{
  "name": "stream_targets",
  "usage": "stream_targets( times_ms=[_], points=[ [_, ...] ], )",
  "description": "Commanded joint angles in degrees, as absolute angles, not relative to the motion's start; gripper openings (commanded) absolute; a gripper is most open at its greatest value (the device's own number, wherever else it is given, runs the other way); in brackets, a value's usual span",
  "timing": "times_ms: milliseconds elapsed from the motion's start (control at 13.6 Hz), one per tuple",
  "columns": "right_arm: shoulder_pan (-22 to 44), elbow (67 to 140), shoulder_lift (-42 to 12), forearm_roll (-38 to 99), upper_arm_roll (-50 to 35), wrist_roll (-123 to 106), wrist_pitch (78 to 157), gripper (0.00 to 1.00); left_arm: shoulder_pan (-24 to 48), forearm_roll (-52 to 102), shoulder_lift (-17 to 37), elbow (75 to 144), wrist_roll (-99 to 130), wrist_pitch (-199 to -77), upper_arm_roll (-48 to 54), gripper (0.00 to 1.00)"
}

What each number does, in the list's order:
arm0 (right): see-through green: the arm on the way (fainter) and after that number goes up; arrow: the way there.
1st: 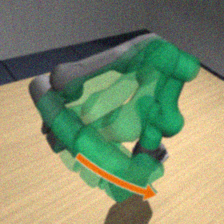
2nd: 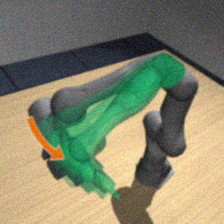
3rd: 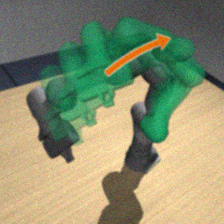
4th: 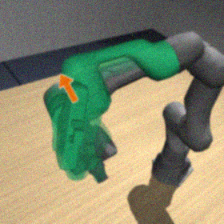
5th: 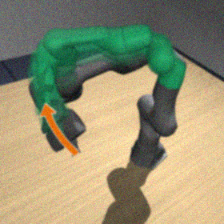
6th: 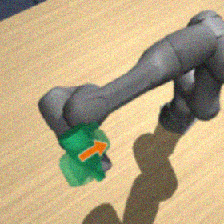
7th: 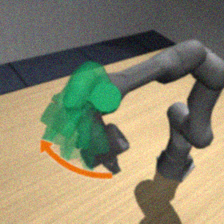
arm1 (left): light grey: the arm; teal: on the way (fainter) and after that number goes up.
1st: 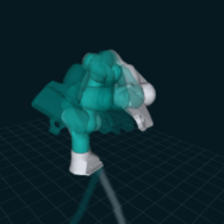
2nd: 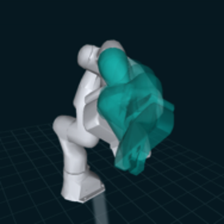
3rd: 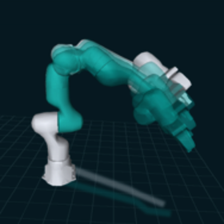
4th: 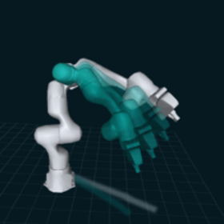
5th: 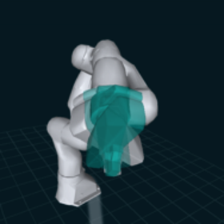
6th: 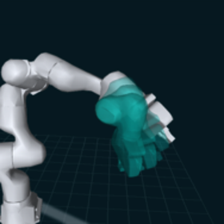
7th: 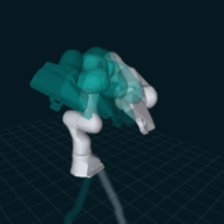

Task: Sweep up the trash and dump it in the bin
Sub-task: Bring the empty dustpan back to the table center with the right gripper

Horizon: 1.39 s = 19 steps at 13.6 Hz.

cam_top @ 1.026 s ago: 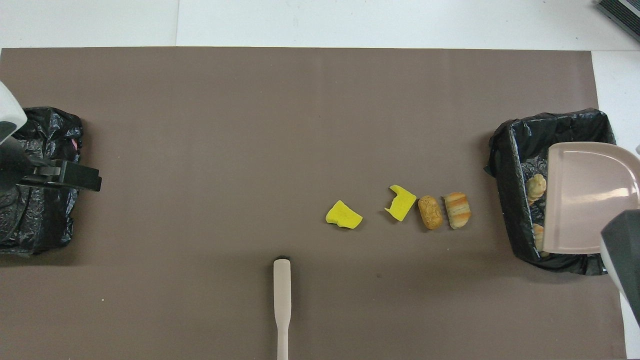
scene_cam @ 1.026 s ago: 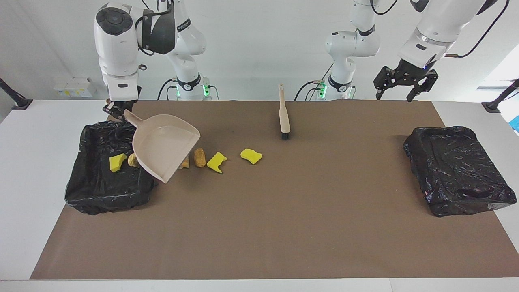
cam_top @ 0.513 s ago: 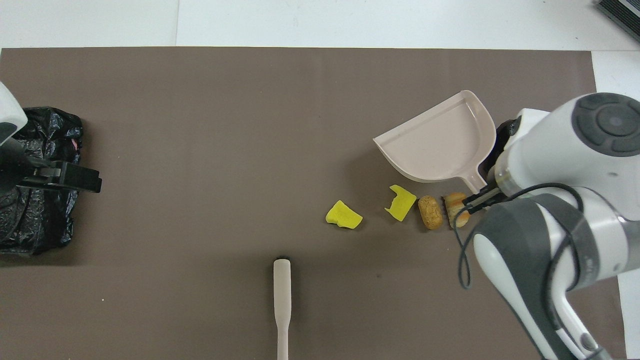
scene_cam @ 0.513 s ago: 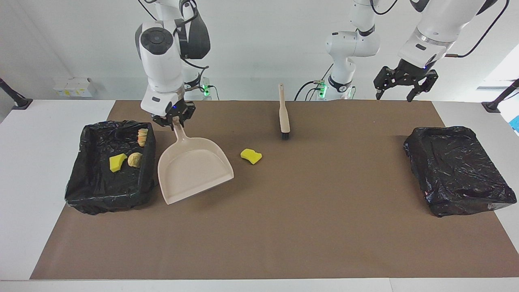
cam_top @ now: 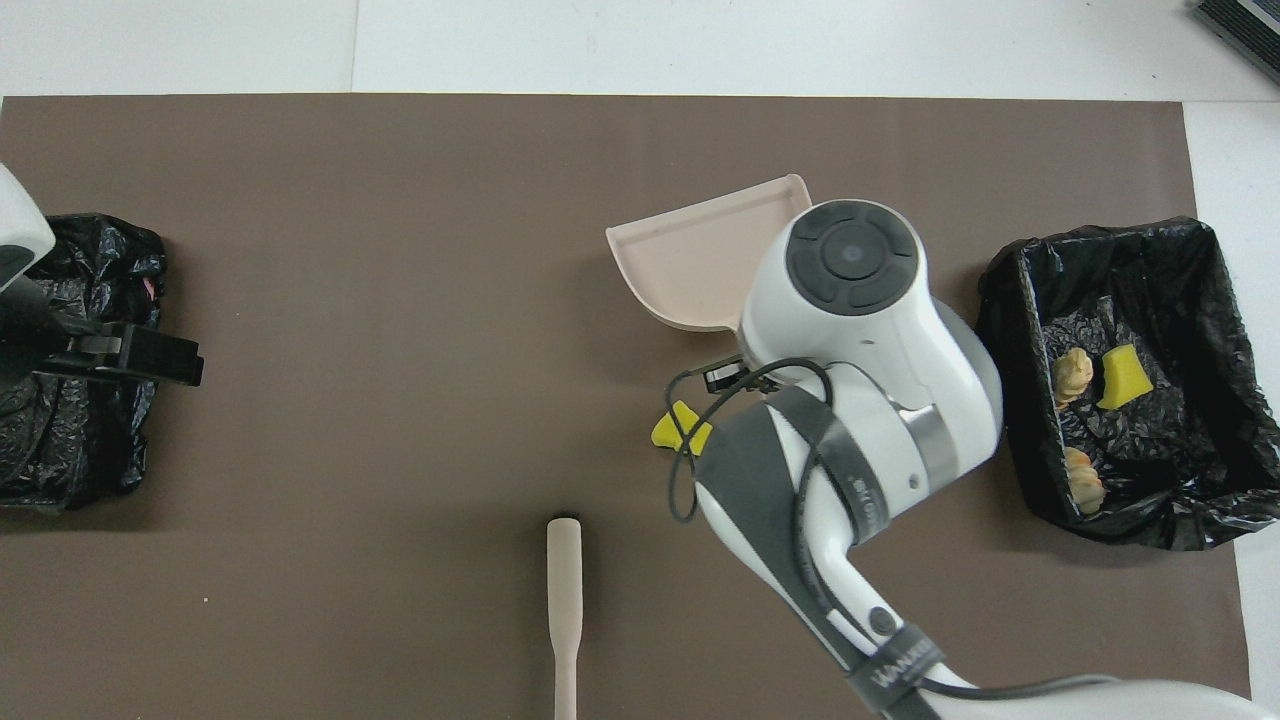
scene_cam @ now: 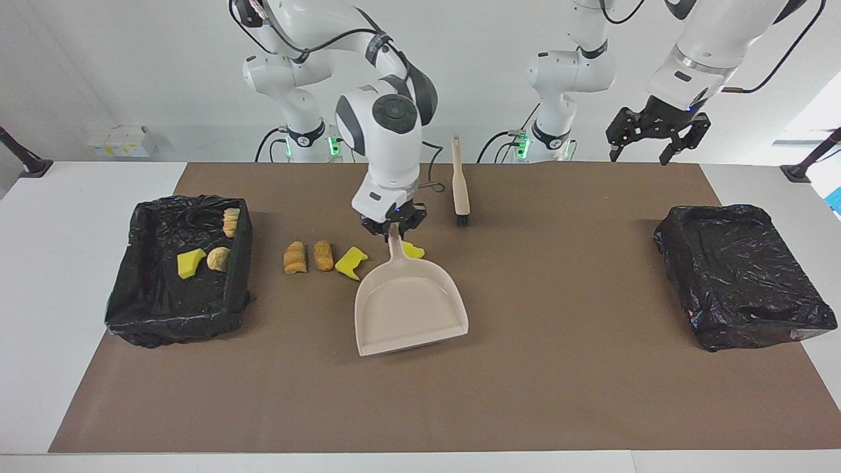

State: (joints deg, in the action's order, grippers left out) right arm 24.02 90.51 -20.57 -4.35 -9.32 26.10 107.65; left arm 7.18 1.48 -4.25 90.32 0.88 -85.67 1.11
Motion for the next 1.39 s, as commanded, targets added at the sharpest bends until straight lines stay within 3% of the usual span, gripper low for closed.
stream_targets(
  times_ms=[0, 293, 367, 440, 880, 1320],
  points=[
    [29.4, 81.6, -30.1, -4.0, -8.7, 37.6, 110.5, 0.0, 6.4, 1.1, -4.1, 89.3, 0.7, -84.3, 1.4, 1.0],
    [34.4, 78.0, -36.6, -5.4, -8.4, 46.0, 114.8, 0.0, 6.5, 1.1, -4.1, 89.4, 0.7, -84.3, 1.5, 1.0],
    [34.2, 78.2, -36.5, -5.4, -8.5, 46.1, 114.7, 0.24, 6.4, 1.1, -4.2, 89.3, 0.7, -84.3, 1.4, 1.0],
    [34.3, 78.5, -36.1, -5.8, -8.4, 46.1, 114.7, 0.99, 6.3, 1.1, -4.1, 89.3, 0.6, -84.4, 1.4, 1.0],
    [33.4, 85.8, -26.4, -5.0, -9.1, 45.8, 111.8, 1.0, 7.0, 1.1, -4.4, 89.5, 0.5, -83.9, 1.5, 1.0],
    [36.1, 105.3, -9.7, 0.1, -9.5, 47.4, 116.4, 1.0, 8.1, 1.7, -4.8, 93.2, 1.3, -90.2, 2.0, 1.0]
  ],
)
